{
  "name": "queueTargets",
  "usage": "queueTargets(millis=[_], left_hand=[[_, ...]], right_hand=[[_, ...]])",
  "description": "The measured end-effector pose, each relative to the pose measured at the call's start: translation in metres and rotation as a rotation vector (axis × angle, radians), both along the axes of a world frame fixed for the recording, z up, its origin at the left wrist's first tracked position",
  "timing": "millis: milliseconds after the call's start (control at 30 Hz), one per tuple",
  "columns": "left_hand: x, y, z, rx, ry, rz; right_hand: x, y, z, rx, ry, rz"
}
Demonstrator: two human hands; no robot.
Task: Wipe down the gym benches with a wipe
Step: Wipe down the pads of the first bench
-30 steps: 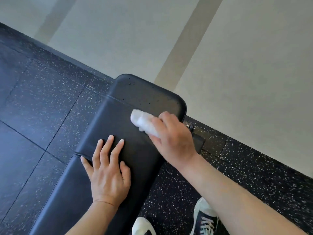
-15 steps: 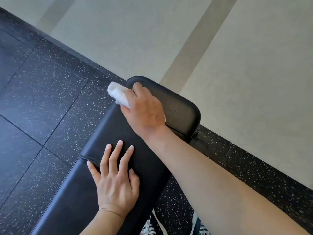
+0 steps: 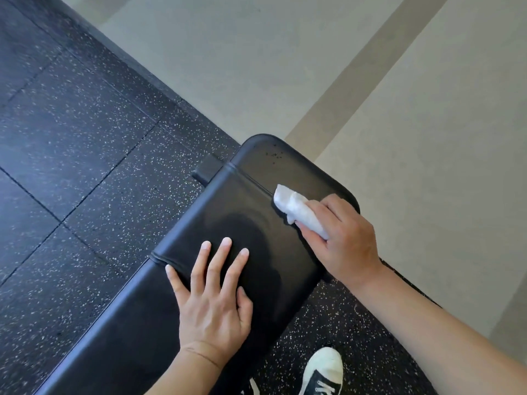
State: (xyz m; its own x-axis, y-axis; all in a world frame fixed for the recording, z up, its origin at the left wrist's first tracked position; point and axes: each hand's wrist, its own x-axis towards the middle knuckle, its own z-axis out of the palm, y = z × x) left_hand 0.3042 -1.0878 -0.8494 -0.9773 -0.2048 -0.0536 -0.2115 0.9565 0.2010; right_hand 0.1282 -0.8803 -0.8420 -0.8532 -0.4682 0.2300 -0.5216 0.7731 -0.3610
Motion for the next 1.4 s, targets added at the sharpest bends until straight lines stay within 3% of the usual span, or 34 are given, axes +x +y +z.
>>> queueTargets(millis=[233, 533, 733, 867, 1100, 1267, 1400], left_hand=[[0.0, 0.0, 0.001, -0.003, 0.011, -0.014], [-0.003, -0.001, 0.006, 0.011, -0.012, -0.028], [-0.003, 0.002, 0.016, -0.012, -0.052, -0.007], [-0.018, 0.022, 0.04, 0.071, -0.137, 0.152], [-0.117, 0.004, 0.053, 0.077, -0.115, 0.185], [-0.193, -0.008, 0.021, 0.238, -0.13, 0.57], [-0.193, -0.005, 0.014, 0.202, -0.053, 0.654]], right_hand=[[-0.032, -0.056, 0.004, 0.036, -0.044, -0.087], [-0.116, -0.154, 0.006, 0.015, -0.018, 0.068], [-0.12, -0.127, -0.002, -0.065, -0.076, 0.173], [-0.104, -0.058, -0.001, -0.105, -0.092, 0.152], [-0.068, 0.028, -0.002, -0.106, -0.19, 0.134], [-0.076, 0.018, -0.003, -0.151, -0.228, 0.08], [-0.094, -0.004, -0.004, -0.182, -0.392, -0.078]])
